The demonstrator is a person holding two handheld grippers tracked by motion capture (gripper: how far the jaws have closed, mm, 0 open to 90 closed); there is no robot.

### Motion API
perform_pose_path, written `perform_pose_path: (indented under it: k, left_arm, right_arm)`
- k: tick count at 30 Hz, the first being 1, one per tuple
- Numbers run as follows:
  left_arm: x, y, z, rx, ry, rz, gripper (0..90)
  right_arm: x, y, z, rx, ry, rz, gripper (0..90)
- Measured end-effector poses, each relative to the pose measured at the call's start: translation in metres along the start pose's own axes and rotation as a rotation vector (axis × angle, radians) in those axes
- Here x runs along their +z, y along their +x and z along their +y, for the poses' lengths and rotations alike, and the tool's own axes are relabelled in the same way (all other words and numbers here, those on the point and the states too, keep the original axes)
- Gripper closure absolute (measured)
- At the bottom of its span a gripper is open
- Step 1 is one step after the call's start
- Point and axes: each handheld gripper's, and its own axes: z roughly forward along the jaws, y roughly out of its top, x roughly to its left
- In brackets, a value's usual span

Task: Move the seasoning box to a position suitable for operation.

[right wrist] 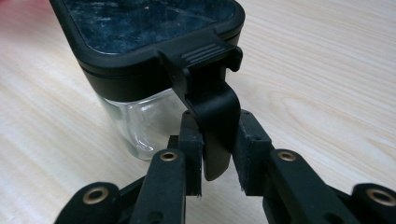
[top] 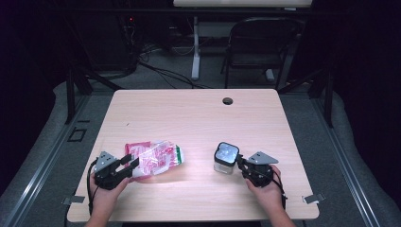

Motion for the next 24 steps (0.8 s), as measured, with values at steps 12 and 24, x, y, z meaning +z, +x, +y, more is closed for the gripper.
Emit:
perform_pose_path:
  k: [12,24]
  left_arm:
    - [0.004,-0.01,0.002,0.034,0.004,-0.025,58.8]
    - [0.004,-0.011,0.002,0.042,0.021,-0.028,58.8]
  right_arm:
    - [-0.003,0.022,0.002,-0.08,0.001,0.116,74.7]
    - [-0.001,0.046,0.003,-0.18,-0.003,0.244,74.4]
